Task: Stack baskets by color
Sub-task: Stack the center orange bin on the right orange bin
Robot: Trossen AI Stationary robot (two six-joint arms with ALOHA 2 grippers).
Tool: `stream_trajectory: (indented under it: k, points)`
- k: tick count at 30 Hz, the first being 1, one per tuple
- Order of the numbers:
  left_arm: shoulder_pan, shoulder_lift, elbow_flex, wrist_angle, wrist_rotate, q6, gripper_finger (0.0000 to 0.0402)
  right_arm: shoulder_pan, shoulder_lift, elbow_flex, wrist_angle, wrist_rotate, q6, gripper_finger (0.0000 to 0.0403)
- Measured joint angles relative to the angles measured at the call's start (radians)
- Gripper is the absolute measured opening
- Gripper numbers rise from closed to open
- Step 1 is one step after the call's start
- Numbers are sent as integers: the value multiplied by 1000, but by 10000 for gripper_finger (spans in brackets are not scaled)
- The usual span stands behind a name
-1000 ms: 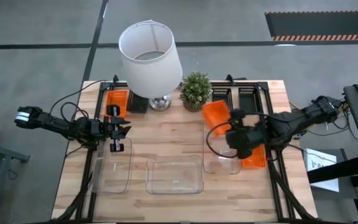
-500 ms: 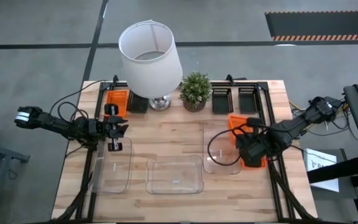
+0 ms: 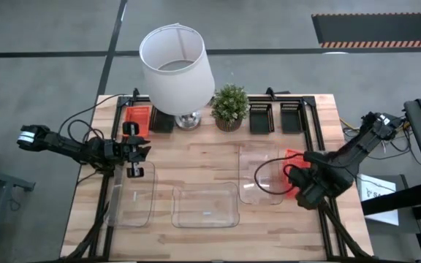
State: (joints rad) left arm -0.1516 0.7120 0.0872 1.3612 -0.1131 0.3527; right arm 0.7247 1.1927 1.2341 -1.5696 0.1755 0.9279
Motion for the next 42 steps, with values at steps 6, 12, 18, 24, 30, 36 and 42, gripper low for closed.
stream_trajectory:
  k: [6,12,18,24,30,36,42]
  points:
    - [0,8,0,16,0,-2,58,85,0,-60,8,0,98,9]
    - [0,6,0,29,0,-2,58,128,0,-124,25,-9,140,9]
    - [0,6,0,48,0,-1,58,133,0,-169,59,-25,141,9]
    - [0,6,0,52,0,-1,58,133,0,-170,65,-26,133,9]
    - [0,6,0,66,0,2,58,133,0,-167,69,-26,127,9]
    - [0,1,0,76,0,1,58,133,0,-176,70,-18,127,17]
    - [0,3,0,76,0,1,58,133,0,-183,68,8,128,49]
